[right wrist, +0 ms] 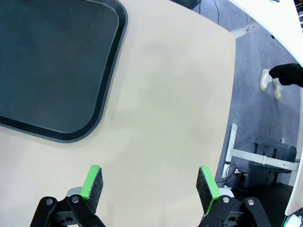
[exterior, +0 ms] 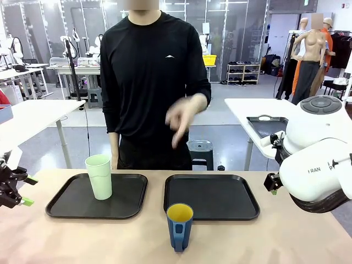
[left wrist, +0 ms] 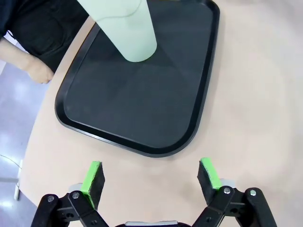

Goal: Sort and store the cups by type.
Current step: Pick up the Handle plastic cup and place it into the empty Flat Tray.

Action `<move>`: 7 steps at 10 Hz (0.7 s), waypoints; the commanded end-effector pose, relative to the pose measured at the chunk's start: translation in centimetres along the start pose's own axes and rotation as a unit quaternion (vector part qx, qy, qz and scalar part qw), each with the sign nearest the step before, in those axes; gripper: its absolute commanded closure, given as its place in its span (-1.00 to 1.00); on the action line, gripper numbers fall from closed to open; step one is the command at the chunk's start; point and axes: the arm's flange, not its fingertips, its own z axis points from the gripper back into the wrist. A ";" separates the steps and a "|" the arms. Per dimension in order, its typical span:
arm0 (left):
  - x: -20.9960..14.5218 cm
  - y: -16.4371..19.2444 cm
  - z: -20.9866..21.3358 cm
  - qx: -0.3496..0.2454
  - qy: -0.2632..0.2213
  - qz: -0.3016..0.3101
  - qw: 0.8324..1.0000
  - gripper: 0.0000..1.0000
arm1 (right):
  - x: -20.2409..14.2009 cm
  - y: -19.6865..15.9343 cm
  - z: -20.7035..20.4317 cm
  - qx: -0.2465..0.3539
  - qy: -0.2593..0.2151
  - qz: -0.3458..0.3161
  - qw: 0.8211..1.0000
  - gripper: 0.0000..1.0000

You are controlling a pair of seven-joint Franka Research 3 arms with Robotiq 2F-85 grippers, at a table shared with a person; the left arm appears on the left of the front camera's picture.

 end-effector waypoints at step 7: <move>-0.1 0.1 0.2 0.004 -0.012 0.000 1.000 -1.00 | -0.1 0.0 -0.1 0.000 0.000 0.001 1.000 -1.00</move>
